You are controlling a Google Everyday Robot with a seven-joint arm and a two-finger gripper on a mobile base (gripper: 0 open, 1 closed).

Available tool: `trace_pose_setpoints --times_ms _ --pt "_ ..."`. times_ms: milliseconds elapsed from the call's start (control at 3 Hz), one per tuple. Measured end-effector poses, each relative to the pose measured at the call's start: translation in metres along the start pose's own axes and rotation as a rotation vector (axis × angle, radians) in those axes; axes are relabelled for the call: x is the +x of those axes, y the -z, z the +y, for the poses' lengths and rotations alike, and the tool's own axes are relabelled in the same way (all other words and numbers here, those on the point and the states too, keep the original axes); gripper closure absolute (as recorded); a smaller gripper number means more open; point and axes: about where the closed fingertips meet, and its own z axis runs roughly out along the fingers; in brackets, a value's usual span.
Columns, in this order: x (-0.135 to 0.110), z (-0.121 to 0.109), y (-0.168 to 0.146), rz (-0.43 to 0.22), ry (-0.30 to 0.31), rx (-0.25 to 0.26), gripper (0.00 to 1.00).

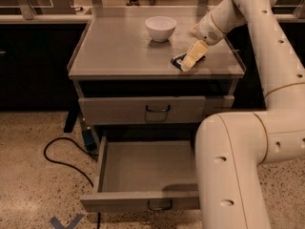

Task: Place rxbar blueberry into middle drawer

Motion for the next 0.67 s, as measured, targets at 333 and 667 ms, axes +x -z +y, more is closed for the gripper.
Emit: trace_pose_setpoints --times_ms 333,667 --pt "0.0 0.0 0.0 0.0 0.0 0.0 0.0" --pt "0.009 -0.003 -0.012 -0.056 -0.027 -0.008 0.0"
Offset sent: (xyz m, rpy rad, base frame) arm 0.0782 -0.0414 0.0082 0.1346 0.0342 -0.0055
